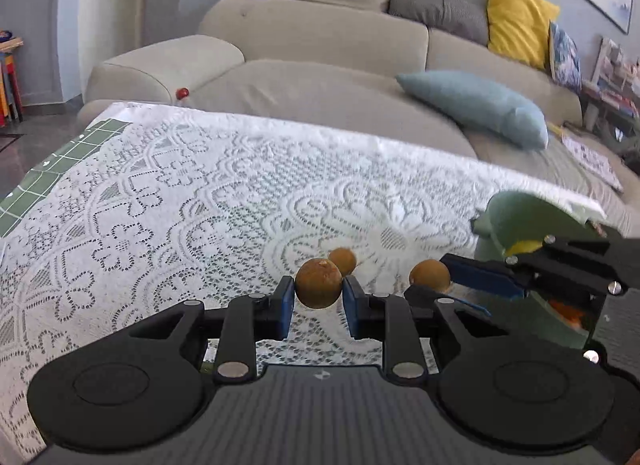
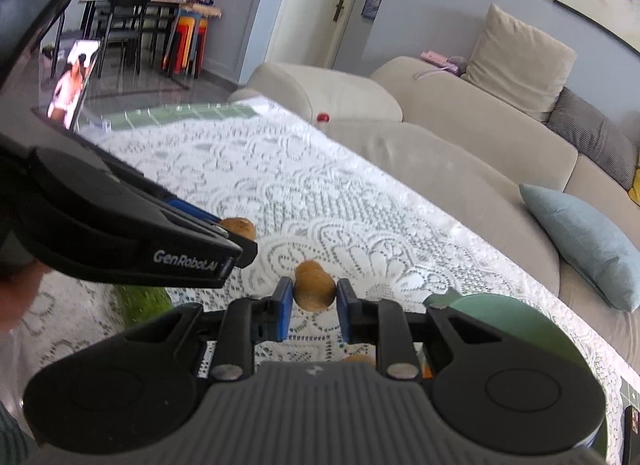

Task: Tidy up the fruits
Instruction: 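Carry both kiwis over the green colander and lower them inside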

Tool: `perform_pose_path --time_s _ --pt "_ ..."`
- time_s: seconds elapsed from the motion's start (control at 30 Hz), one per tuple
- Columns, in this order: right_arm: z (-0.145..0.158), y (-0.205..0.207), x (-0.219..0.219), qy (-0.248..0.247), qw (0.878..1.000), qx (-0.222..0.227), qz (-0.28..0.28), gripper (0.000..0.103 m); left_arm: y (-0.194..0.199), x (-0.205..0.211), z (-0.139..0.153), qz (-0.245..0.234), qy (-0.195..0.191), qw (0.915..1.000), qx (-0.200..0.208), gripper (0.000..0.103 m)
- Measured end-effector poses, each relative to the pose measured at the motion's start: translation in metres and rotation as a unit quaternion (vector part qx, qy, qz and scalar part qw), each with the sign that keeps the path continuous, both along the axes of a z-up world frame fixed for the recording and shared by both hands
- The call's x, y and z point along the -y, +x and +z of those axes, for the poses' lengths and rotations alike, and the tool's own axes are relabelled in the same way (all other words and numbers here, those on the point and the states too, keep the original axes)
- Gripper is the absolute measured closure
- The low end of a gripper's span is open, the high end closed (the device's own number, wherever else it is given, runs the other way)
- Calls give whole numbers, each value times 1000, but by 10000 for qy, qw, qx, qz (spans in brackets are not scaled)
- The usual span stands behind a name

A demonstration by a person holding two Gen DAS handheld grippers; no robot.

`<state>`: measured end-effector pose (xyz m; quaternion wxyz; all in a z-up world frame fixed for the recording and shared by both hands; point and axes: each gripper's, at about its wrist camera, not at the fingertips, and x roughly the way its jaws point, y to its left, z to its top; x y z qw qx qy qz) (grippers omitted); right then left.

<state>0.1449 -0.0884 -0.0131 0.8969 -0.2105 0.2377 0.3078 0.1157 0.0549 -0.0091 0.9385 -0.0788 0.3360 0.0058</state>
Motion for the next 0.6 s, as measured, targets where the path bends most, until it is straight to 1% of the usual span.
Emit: perform_pose_path --time_s 0.07,0.17,0.27,0.5,0.6 --pt "7 -2 6 148 9999 37 -78 84 -3 2 5 78 -47 9999 100 74" --pt "17 -7 15 256 9991 216 -277 84 -6 7 14 193 -55 9994 272 74" --pt "23 -8 27 372 9974 311 -540 84 -8 11 20 273 -180 9986 405 74" --pt "28 -2 65 552 9886 264 -1378 84 -9 32 29 353 -485 9967 554 74" --pt "28 3 86 774 9815 69 -1749 83 -6 42 29 243 -702 9959 519 74"
